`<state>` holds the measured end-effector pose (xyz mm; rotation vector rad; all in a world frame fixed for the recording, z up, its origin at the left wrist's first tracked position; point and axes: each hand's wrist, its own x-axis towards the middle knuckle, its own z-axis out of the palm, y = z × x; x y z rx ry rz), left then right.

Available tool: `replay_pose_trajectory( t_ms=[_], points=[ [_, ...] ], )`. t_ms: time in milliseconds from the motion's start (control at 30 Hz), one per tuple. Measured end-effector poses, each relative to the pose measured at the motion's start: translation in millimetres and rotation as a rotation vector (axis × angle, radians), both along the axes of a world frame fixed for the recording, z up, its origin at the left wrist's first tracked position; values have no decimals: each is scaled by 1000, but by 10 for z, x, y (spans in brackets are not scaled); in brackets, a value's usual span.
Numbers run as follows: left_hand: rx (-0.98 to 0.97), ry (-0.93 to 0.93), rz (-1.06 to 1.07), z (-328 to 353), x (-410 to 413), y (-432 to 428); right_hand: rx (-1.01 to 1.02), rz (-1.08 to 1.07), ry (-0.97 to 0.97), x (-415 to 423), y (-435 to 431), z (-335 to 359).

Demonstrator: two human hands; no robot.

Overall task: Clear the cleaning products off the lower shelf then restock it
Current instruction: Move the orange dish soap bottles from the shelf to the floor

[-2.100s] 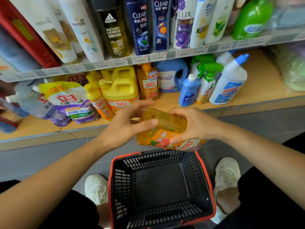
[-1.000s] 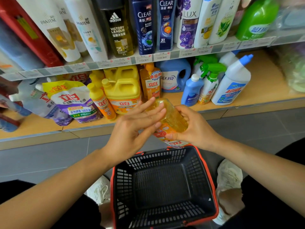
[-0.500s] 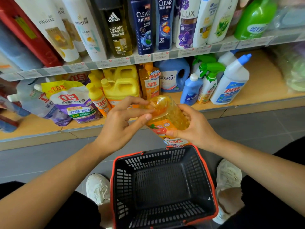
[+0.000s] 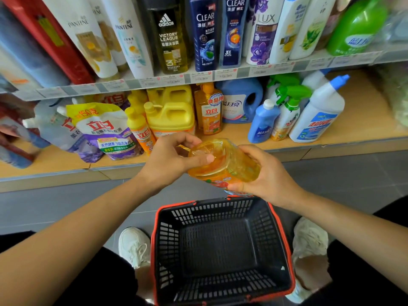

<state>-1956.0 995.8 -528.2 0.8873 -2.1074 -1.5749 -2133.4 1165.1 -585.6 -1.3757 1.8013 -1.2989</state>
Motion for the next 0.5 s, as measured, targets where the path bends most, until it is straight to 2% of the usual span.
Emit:
replay_pose_trajectory(
  t_ms=[233, 500],
  points=[
    [111, 30, -15, 14, 16, -43, -6, -22, -82, -28, -12, -6],
    [243, 200, -59, -76, 21, -10, 21, -69, -268, -70, -37, 24]
  ],
)
